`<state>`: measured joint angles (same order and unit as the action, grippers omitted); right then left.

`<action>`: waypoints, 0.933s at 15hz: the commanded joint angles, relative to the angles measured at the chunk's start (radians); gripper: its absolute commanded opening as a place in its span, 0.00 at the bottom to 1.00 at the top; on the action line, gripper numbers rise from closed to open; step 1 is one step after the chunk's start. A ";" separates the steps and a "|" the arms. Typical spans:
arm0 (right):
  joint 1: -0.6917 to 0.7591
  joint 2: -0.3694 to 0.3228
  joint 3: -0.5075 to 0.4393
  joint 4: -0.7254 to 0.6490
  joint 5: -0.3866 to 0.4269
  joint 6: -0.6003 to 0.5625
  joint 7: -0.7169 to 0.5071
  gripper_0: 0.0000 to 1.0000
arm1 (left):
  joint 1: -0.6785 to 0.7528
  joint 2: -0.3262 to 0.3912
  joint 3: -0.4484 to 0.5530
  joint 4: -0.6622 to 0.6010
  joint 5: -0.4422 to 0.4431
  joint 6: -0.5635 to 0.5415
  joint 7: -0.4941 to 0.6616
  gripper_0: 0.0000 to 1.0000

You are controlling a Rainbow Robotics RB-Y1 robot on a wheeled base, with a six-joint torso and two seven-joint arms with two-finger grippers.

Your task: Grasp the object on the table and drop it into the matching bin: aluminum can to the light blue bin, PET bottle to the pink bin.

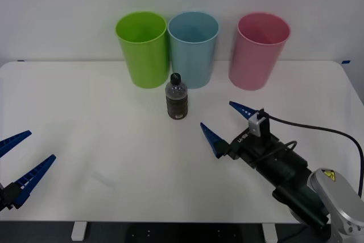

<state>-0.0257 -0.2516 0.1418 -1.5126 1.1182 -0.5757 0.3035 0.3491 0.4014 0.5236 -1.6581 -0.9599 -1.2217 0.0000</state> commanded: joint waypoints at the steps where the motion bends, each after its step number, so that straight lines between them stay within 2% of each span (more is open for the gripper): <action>1: -0.083 0.023 -0.005 0.115 -0.005 -0.018 0.017 1.00 | 0.000 0.000 0.000 0.000 0.000 0.000 0.000 1.00; 14: -0.356 0.146 -0.007 0.460 0.035 0.030 0.098 1.00 | 0.000 0.000 0.000 0.000 0.000 0.000 0.000 1.00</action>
<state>-0.3700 -0.1123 0.1351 -1.0661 1.1492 -0.5537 0.3975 0.3491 0.4014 0.5236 -1.6581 -0.9599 -1.2217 0.0000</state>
